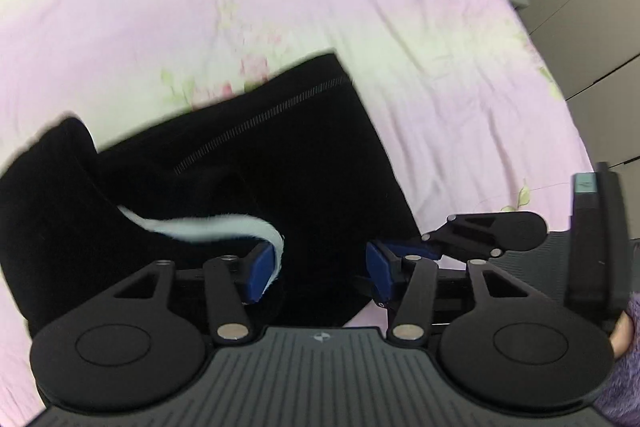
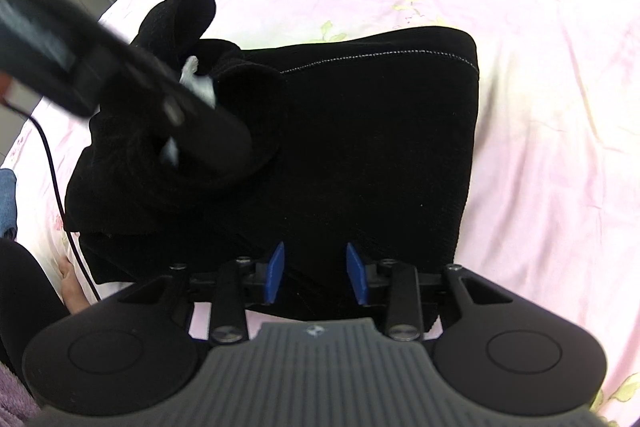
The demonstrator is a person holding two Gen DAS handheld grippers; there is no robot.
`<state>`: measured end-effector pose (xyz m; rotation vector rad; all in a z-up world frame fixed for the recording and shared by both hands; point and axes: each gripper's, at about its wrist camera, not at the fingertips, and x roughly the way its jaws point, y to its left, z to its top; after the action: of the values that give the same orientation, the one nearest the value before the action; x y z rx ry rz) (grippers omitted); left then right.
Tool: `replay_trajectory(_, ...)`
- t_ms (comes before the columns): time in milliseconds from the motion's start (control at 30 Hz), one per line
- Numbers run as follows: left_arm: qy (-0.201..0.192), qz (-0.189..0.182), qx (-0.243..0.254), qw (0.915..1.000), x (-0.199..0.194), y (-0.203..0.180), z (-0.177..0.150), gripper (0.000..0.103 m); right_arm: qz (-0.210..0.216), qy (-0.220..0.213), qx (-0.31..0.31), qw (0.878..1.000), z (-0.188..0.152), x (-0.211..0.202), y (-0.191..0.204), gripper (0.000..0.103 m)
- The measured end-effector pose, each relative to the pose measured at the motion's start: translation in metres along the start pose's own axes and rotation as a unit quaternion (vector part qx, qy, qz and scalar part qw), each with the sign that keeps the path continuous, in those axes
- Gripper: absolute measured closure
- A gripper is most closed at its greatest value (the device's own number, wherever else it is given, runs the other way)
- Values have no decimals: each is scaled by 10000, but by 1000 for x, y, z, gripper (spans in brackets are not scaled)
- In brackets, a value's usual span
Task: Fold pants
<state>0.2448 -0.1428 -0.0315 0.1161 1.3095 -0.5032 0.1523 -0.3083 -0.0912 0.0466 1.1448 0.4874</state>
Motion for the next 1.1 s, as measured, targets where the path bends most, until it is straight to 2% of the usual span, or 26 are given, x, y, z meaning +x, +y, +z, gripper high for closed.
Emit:
replay_trajectory(100, -432, 18, -23, 9991, -35, 19, -9, 43, 89, -133, -3, 9999, 4, -8, 7, 71)
replay_trajectory(267, -1057, 499, -269, 9928, -82, 74, -41, 43, 279, -329, -108, 9990, 18, -20, 32, 71)
replay_trajectory(333, -1132, 666, -439, 9904, -87, 97, -53, 43, 355, -384, -148, 9985, 26, -20, 44, 71)
replay_trajectory(500, -1018, 737, -715, 9895, -73, 144, -84, 43, 583, -520, -222, 9967, 50, -13, 71, 71)
replay_trajectory(667, -1021, 667, -933, 9881, -60, 175, -101, 43, 743, -733, -284, 9941, 84, 3, 95, 69)
replay_trajectory(767, -1161, 514, -1090, 9859, -61, 192, -105, 46, 669, -788, -125, 9946, 106, 23, 100, 70)
replay_trajectory(867, -1353, 277, -1152, 9837, -68, 200, -105, 46, 528, -828, 139, 9951, 118, 41, 97, 80)
replay_trajectory(967, -1528, 254, -1127, 9815, -72, 199, -101, 46, 784, -1025, 452, 9906, 119, 36, 84, 83)
replay_trajectory(1033, -1608, 149, -1141, 9803, -69, 198, -97, 46, 475, -1200, 373, 9909, 119, 28, 76, 84)
replay_trajectory(1100, -1638, -81, -1231, 9787, -63, 197, -92, 45, 125, -1156, 120, 9931, 119, 30, 74, 86)
